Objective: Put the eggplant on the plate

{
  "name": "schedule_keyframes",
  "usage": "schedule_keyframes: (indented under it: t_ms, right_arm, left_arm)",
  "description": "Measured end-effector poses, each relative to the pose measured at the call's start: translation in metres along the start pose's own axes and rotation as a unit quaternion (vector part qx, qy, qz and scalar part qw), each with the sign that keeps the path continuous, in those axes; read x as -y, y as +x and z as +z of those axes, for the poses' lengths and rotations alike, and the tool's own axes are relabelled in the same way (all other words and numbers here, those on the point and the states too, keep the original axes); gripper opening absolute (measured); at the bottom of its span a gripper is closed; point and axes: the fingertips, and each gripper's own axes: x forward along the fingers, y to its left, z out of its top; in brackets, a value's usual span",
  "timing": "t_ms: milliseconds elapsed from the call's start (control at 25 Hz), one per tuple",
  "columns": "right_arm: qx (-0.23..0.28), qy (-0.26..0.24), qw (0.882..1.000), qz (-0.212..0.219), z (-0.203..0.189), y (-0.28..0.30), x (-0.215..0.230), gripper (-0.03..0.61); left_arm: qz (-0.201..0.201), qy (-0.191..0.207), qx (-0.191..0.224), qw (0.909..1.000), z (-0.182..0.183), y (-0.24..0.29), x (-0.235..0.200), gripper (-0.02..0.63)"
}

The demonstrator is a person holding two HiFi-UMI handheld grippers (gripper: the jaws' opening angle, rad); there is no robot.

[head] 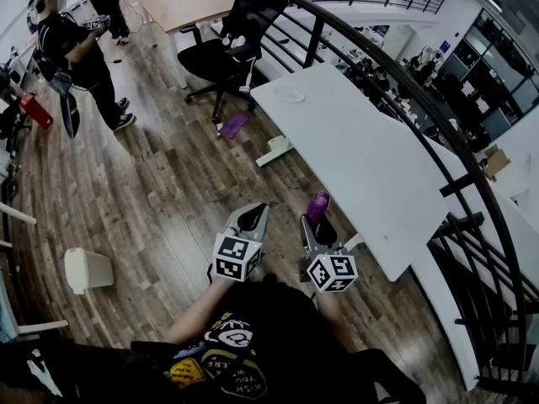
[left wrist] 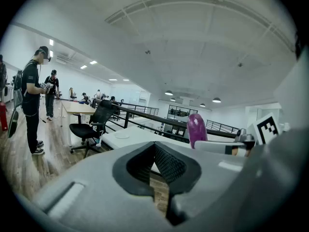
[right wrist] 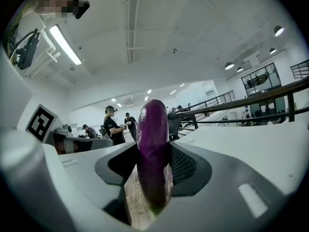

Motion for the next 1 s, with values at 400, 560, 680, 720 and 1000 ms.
schedule_keyframes:
  t_ms: [400,560,680,720,1000]
  right_arm:
    - [-0.002,0.002,1.0,0.002,-0.002,0.007,-0.003,0.206]
    - [-0.002,0.004,1.0,0.006,-0.002,0.011,-0.006,0.206]
    - [0.004,0.006,1.0,0.01,-0.001,0.013,-0.008,0.206]
    - [0.005,0.005,1.0,0.012,-0.001,0.013,-0.009,0.206]
    - [0.002,0.003,1.0,0.011,-0.002,0.017,-0.014,0.206]
  left_arm:
    - [0.004,-0.005,0.0,1.0,-0.001,-0.001,-0.009,0.005]
    - [0.005,-0.006,0.0,1.0,-0.001,0.0,-0.013,0.005]
    - [0.006,-0.008,0.0,1.0,-0.002,-0.001,-0.016,0.005]
    - [0.006,-0.008,0.0,0.9999,-0.003,-0.001,-0.017,0.005]
    - [0.005,-0.014,0.002,0.9999,-0.001,-0.002,-0.025,0.005]
